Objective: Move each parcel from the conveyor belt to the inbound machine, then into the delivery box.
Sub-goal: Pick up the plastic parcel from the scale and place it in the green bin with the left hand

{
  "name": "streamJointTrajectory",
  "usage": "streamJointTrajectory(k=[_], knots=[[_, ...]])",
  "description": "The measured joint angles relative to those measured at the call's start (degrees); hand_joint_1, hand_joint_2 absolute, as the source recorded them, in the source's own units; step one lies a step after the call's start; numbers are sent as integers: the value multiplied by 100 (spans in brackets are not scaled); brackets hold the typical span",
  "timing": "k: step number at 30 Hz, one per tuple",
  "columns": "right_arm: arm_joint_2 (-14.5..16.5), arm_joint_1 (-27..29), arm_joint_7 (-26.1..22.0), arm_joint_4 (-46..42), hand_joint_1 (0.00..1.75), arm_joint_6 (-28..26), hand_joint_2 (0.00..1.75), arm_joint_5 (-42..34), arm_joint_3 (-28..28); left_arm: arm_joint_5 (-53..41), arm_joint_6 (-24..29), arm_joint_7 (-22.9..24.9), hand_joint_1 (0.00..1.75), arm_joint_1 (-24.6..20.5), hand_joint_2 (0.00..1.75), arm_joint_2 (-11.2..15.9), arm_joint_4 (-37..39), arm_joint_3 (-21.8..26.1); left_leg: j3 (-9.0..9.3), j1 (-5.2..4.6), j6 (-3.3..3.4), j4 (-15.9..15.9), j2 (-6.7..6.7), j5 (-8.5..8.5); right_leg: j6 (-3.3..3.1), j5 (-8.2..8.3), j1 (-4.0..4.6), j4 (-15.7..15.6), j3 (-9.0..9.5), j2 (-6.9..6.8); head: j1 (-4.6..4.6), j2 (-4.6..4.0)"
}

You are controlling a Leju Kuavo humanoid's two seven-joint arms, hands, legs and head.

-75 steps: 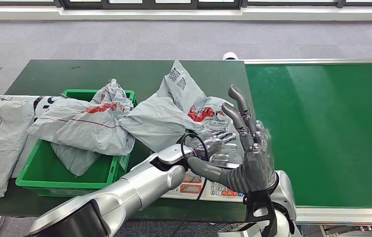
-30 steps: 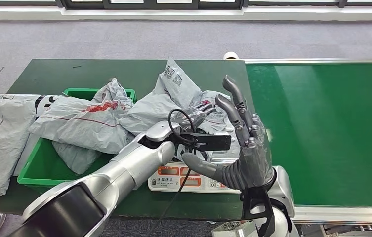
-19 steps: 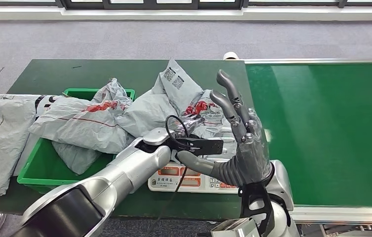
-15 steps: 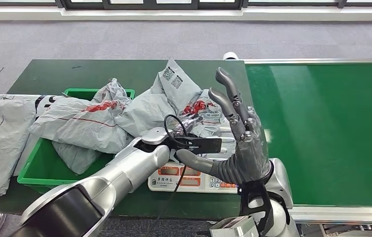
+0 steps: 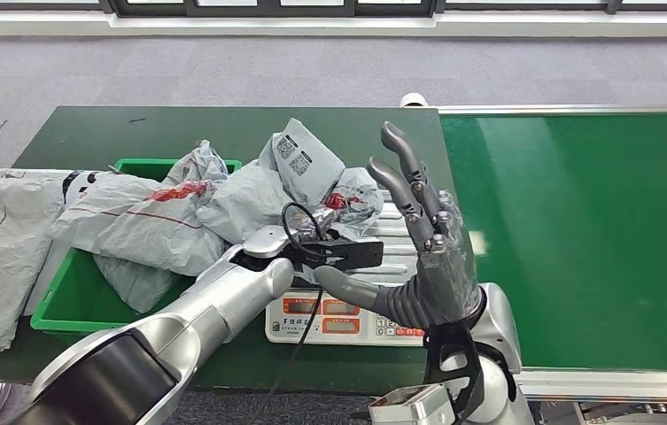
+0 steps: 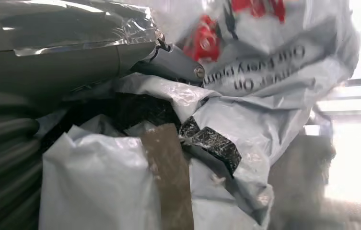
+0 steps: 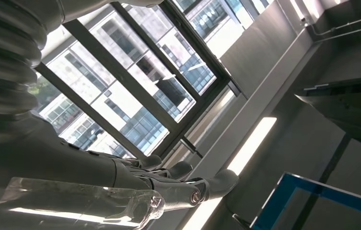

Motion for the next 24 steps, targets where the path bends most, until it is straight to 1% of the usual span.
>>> streamJointTrajectory(k=[3,7,9,14,16,18,20,24], knots=[[9,17,38,-1,0,-35,175,63,0,-252,814,-44,175,2,175,0,-68,4,-2,-1,0,0,-1,0,0,0,0,0,-2,0,0,-1],[9,67,106,-9,0,-106,175,143,0,-639,1637,-109,175,35,175,0,-290,121,-3,-1,1,0,-1,0,0,0,-1,0,-2,0,0,-1],[9,113,127,-30,0,-147,175,184,0,-824,1888,-144,175,74,175,4,-438,221,-3,-1,1,0,-2,-1,0,0,-1,-1,-2,0,0,0],[9,224,155,-95,0,-239,175,236,1,-1073,2198,-270,175,217,175,40,-811,526,-4,-1,1,0,1,-1,0,0,0,0,-3,0,0,-1],[9,262,165,-120,0,-285,175,261,5,-1157,2461,-359,175,303,175,66,-989,668,-4,0,1,0,0,-1,0,0,0,0,-3,0,0,-1],[9,315,189,-159,0,-354,175,286,25,-1290,2821,-442,175,443,175,129,-1309,866,-5,0,1,0,2,-1,0,0,0,0,-4,1,0,-1],[1,374,226,-197,0,-451,175,308,59,-1436,3138,-550,175,624,175,229,-1791,1140,-5,1,1,-1,5,-2,0,0,0,1,-7,5,0,-1],[-96,558,253,-214,0,-762,175,312,101,-1333,3704,-1102,175,999,175,446,-2857,1761,-6,3,0,-2,8,-2,0,-1,2,1,-10,13,0,0]])
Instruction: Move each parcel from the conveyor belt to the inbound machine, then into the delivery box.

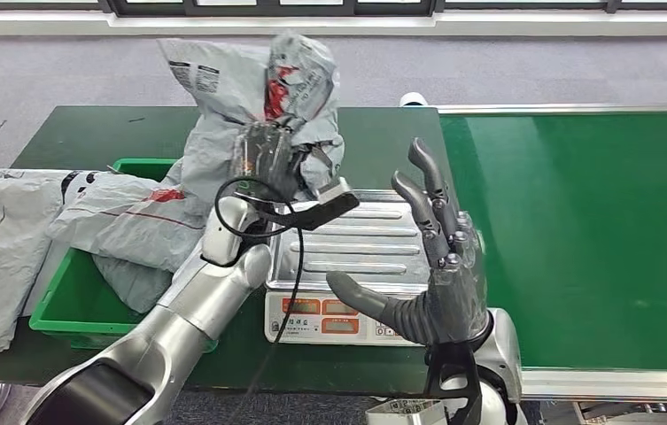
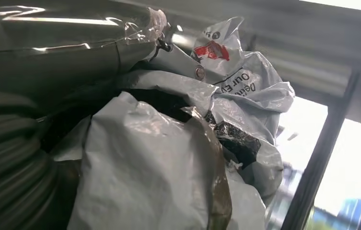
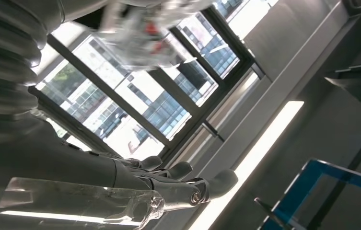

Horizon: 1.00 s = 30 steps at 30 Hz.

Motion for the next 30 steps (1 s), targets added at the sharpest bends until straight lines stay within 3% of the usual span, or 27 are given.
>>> streamJointTrajectory(k=[7,12,17,24,28,30], knots=[[-277,395,-97,-13,0,-495,175,-57,102,-228,180,-436,175,599,175,201,-1661,1018,-5,0,0,-1,-1,-1,1,-2,-1,-1,-2,-1,0,-1],[-405,558,-124,-71,0,-573,175,-48,186,-320,174,-768,175,785,175,250,-2083,1938,-5,0,-1,-1,0,-2,2,-3,0,-1,-4,0,-1,0],[-419,579,-131,-92,0,-481,175,-18,187,-527,5,-412,175,566,175,403,-1494,2584,-3,1,-6,-1,0,3,-2,1,2,-1,-5,-1,-1,-1],[-422,578,-153,-92,0,-455,175,-24,187,-570,-62,-259,175,470,175,469,-1113,2712,-4,4,-6,-1,-3,4,-3,2,5,-1,-4,-3,0,-1],[-453,542,-311,-85,0,-344,175,-206,187,-300,-639,139,175,197,175,688,548,3014,-4,3,-8,-1,0,2,-3,2,3,0,-6,3,-2,-1],[-457,496,-324,-79,0,-281,175,-224,187,-281,-795,232,175,182,175,726,910,3060,-6,3,-8,-1,-2,2,-3,1,3,0,-6,2,-2,-1]])
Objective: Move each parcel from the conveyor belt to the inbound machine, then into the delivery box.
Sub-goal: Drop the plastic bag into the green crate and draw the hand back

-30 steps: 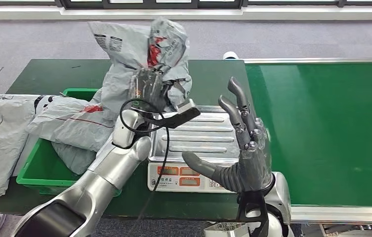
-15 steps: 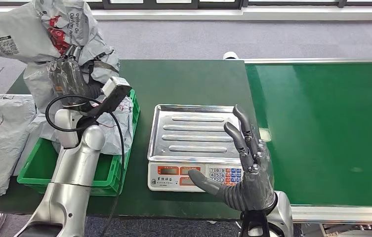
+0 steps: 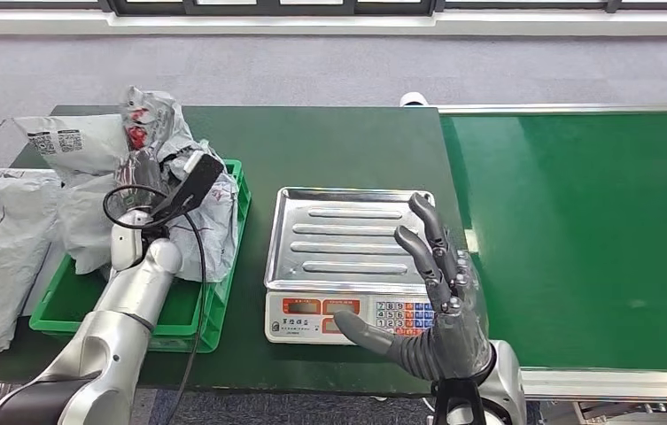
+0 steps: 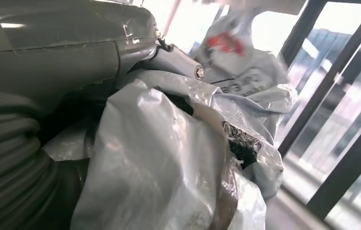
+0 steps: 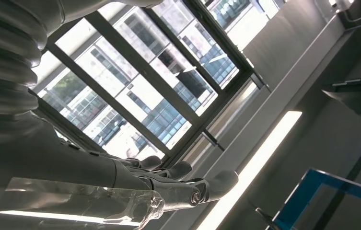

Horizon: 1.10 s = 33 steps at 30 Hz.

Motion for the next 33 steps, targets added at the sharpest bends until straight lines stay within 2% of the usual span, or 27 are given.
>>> streamJointTrajectory(k=[6,7,9,10,11,13,16,19,22,25,28,31,33], knots=[[0,-103,-1,12,0,87,175,-2,0,63,-166,27,175,-22,175,35,604,109,0,0,0,0,0,-1,0,0,0,0,0,0,0,1],[0,-114,-1,13,0,90,175,-2,0,63,-170,27,140,-30,175,39,654,118,0,0,0,0,0,-1,0,0,0,0,0,0,-1,0],[0,-124,-1,13,0,90,175,-2,0,74,-174,21,53,-49,175,45,728,129,0,0,0,0,0,-1,0,0,0,0,0,0,-1,1],[0,-125,0,13,0,90,175,-1,0,100,-163,-6,10,-57,131,47,755,140,0,0,0,0,0,-1,0,0,0,0,0,-1,-1,1],[0,-125,2,13,0,89,175,2,0,154,-136,-64,0,-61,87,48,775,159,0,0,0,0,0,-1,0,0,0,0,0,0,-1,1],[0,-122,11,13,0,74,175,16,0,377,-28,-319,0,-48,0,36,776,231,1,0,0,0,1,0,0,0,0,0,0,0,-1,-1],[0,-105,23,11,0,-3,175,56,0,1110,30,-1043,0,72,0,-24,563,365,2,0,0,0,1,0,0,0,1,0,0,0,0,0],[0,-74,50,0,0,-92,175,97,0,2835,-626,-2069,0,455,0,-177,-144,507,1,0,-1,0,3,-2,0,0,0,0,0,2,1,1],[0,-71,103,-21,0,-107,175,122,0,4606,-1181,-2716,0,1072,0,-385,-1186,553,1,0,-1,0,11,-10,1,-4,0,-1,-3,8,1,1],[0,-71,117,-45,0,-182,175,120,0,5792,-1387,-3105,0,1665,0,-587,-2152,534,2,-1,1,0,16,-17,3,-9,-1,-3,-4,12,0,0],[-5,13,33,-106,0,-402,175,15,-10,6673,-1915,-3294,0,2405,0,-777,-3209,314,4,-3,5,0,16,-25,3,-16,-2,-5,-3,13,0,0],[-19,199,-221,-235,0,-660,175,-263,-55,6696,-2395,-3336,0,3188,0,-918,-4307,-268,1,-3,9,1,12,-33,5,-25,-2,-7,-4,10,1,0],[-28,292,-381,-324,0,-793,175,-593,-115,6548,-2562,-3340,0,3481,0,-936,-4837,-687,0,-4,10,1,11,-37,6,-27,-3,-7,-3,8,0,0]])
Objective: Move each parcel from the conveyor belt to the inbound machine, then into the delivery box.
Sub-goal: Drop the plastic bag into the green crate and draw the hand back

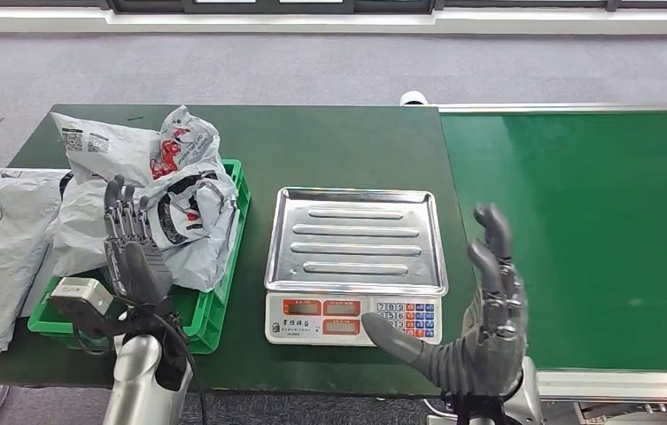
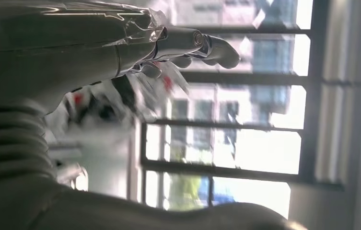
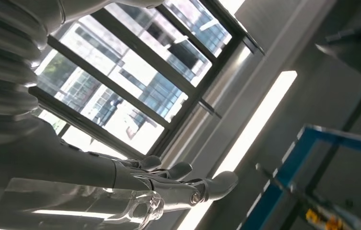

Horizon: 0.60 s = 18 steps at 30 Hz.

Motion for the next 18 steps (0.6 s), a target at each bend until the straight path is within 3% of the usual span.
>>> streamJointTrajectory(k=[3,8,9,12,13,18], knots=[[-9,109,-64,-90,0,-53,175,-763,-212,-154,-24,1,0,239,0,4,-564,-440,3,-2,3,0,2,-7,2,-2,-1,-1,2,-1,1,0],[-39,245,-310,-101,0,398,175,-2378,-777,-165,-87,2,0,402,0,28,-1001,-814,3,-1,4,0,1,-7,2,-2,-1,-1,7,-5,0,-1],[-42,264,-340,-101,0,463,131,-2488,-869,-161,-97,3,0,418,0,33,-1058,-858,3,-1,4,0,1,-6,1,-2,-1,-1,8,-5,1,-1],[-46,293,-408,-90,0,825,131,-2829,-1102,-191,-97,5,0,442,0,46,-1183,-973,9,0,2,0,2,-5,1,-1,0,-1,9,-5,1,-1],[-46,293,-427,-75,0,1043,175,-3025,-1191,-218,-83,6,0,443,0,54,-1219,-1016,11,0,2,0,2,-5,0,-1,1,-1,9,-5,1,-1],[-37,233,-323,265,0,2054,175,-3974,-1690,-311,-21,7,0,442,0,112,-1375,-1286,7,0,1,-1,1,-4,0,-1,0,0,11,-6,2,1]])
